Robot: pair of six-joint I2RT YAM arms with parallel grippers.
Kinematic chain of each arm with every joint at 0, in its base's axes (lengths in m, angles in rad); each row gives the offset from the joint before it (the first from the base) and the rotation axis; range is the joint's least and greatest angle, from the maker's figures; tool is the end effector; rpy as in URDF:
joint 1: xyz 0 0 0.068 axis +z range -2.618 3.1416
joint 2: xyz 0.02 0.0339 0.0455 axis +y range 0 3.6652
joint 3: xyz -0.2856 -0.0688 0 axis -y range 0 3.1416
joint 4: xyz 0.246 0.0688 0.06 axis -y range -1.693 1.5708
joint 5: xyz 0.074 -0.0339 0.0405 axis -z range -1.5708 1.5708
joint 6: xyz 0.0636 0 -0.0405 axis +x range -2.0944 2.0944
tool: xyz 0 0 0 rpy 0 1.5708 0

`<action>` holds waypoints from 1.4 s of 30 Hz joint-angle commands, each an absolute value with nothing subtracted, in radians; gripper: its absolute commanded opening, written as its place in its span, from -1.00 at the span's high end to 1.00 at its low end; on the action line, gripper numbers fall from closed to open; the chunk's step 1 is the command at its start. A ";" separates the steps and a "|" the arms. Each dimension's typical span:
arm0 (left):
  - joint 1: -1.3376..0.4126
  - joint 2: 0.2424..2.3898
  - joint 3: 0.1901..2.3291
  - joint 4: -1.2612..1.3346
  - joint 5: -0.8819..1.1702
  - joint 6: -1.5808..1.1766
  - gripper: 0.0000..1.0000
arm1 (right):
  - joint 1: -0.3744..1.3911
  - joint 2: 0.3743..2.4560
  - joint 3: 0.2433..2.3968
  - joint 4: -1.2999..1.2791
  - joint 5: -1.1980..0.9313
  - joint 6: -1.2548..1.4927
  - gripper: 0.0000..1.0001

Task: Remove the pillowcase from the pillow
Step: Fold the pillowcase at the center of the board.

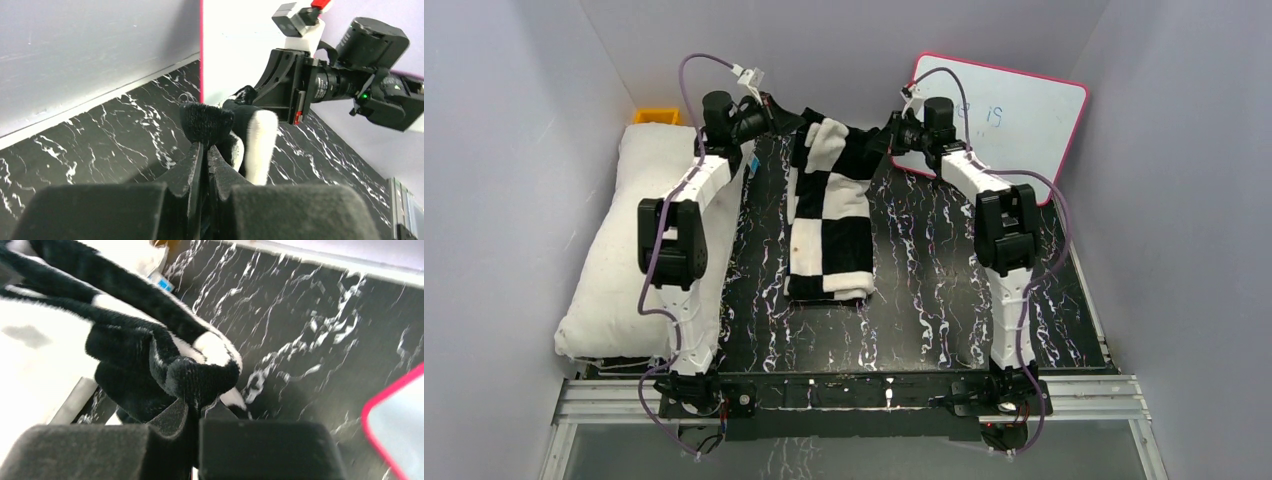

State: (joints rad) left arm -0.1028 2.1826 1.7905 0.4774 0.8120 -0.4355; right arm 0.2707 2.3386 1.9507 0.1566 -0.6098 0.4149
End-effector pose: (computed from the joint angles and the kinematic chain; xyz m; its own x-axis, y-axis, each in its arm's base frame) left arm 0.5440 -0.1025 0.3188 -0.2564 -0.2654 -0.9294 0.7518 0.5496 -0.3643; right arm 0.5603 0.1933 0.2525 -0.5070 0.2022 -0.8379 -0.6031 0.6112 0.5125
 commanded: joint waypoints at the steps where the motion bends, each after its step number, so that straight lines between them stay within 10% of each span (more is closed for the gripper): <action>1: -0.080 1.897 1.534 0.626 0.806 -0.334 1.00 | 0.274 2.065 1.732 0.257 -0.635 0.369 1.00; 19: -0.159 1.214 0.623 0.633 0.667 -0.312 1.00 | 0.643 1.403 0.886 0.125 -0.420 0.296 1.00; 29: -0.181 0.925 0.465 0.303 0.544 -0.286 0.94 | 0.862 1.279 0.629 0.041 -0.269 0.351 1.00; 32: -0.181 0.863 0.471 0.176 0.508 -0.207 -0.33 | 0.883 1.259 0.654 -0.028 -0.277 0.293 0.19; 34: -0.180 0.824 0.472 0.160 0.504 -0.178 -0.65 | 0.901 1.238 0.695 -0.087 -0.269 0.253 -0.29; 42: -0.183 0.835 0.579 0.333 0.719 -0.306 -0.80 | 0.907 0.922 0.781 0.013 -0.073 0.232 -0.97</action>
